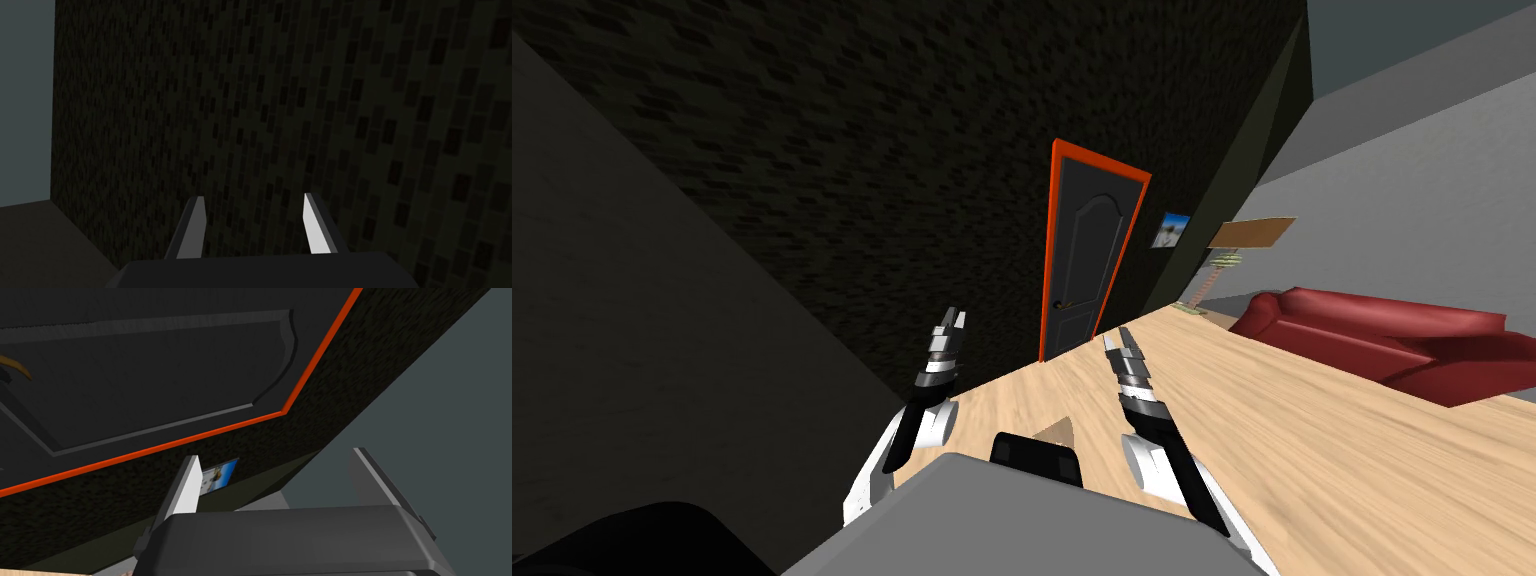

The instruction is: Pull the door open

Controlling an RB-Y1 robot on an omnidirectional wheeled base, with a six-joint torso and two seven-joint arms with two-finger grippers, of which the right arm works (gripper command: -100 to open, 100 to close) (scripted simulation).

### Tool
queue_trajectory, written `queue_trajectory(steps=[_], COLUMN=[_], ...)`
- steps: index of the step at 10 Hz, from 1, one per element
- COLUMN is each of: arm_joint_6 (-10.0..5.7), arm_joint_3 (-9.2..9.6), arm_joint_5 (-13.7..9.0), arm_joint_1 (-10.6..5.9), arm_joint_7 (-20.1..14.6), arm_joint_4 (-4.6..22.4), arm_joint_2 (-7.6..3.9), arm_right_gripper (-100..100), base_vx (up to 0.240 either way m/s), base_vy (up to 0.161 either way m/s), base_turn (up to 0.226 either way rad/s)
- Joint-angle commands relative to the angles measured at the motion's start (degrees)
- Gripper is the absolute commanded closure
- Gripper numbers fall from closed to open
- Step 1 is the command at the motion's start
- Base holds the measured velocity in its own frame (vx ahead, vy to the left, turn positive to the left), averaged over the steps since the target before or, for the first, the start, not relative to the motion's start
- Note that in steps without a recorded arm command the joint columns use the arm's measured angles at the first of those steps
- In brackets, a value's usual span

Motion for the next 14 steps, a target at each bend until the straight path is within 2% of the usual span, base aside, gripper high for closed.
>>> queue_trajectory(steps=[1, 3, 4, 6, 7, 9, 10, 11, 12, 13, 14], arm_joint_6=[-0.61, -1.62, -1.62, -2.69, -2.69, -3.81, -3.81, -4.38, -4.38, -4.95, -4.95], arm_joint_3=[0.15, 0.43, 0.43, 0.72, 0.72, 1.03, 1.03, 1.18, 1.18, 1.34, 1.34], arm_joint_5=[0.25, 0.65, 0.65, 1.08, 1.08, 1.52, 1.52, 1.75, 1.75, 1.98, 1.98], arm_joint_1=[-1.22, -3.06, -3.06, -5.02, -5.02, -7.07, -7.07, -8.12, -8.12, -9.17, -9.17], arm_joint_7=[-0.56, -1.6, -1.6, -2.7, -2.7, -3.85, -3.85, -4.44, -4.44, -5.03, -5.03], arm_joint_4=[2.77, 6.25, 7.04, 10.84, 11.58, 15.74, 16.34, 18.32, 18.75, 21.17, 21.19], arm_joint_2=[-0.46, -1.38, -1.38, -2.35, -2.35, -3.36, -3.36, -3.87, -3.87, -4.38, -4.38], arm_right_gripper=[-100, -100, -100, -100, -100, -100, -100, -100, -100, -100, -100], base_vx=[0.056, 0.089, 0.058, 0.062, 0.067, 0.062, 0.054, 0.045, 0.035, 0.049, 0.048], base_vy=[-0.023, -0.046, -0.032, -0.035, -0.036, -0.04, -0.037, -0.035, -0.027, -0.025, -0.025], base_turn=[0.032, 0.095, 0.023, 0.071, 0.028, 0.071, 0.032, 0.047, 0.04, 0.065, 0.029])
